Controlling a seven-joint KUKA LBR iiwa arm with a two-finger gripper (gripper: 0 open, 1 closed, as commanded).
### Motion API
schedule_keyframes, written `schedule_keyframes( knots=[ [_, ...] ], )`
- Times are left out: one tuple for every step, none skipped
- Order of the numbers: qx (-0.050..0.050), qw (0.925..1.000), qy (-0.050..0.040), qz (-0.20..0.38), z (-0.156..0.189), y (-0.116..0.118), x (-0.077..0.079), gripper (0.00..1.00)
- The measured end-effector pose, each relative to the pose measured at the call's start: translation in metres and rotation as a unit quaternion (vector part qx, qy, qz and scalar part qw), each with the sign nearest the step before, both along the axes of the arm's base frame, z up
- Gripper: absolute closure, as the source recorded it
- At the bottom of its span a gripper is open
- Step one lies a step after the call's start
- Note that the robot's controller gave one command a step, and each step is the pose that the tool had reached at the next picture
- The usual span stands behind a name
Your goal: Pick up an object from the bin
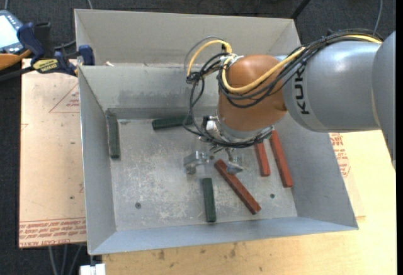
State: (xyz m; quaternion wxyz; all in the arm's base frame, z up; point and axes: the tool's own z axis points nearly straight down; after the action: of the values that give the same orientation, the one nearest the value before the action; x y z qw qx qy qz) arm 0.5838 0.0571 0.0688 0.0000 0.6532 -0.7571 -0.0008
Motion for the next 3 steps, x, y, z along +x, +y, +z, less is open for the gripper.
schedule_keyframes(
  knots=[
    [-0.001, 0.9997, -0.0043, -0.023, 0.024, -0.094, 0.040, 0.00],
    [-0.001, 0.9997, -0.0032, 0.022, 0.031, -0.165, 0.047, 0.00],
    [0.001, 0.9997, -0.0014, 0.025, 0.030, -0.159, 0.046, 1.00]
  ],
)
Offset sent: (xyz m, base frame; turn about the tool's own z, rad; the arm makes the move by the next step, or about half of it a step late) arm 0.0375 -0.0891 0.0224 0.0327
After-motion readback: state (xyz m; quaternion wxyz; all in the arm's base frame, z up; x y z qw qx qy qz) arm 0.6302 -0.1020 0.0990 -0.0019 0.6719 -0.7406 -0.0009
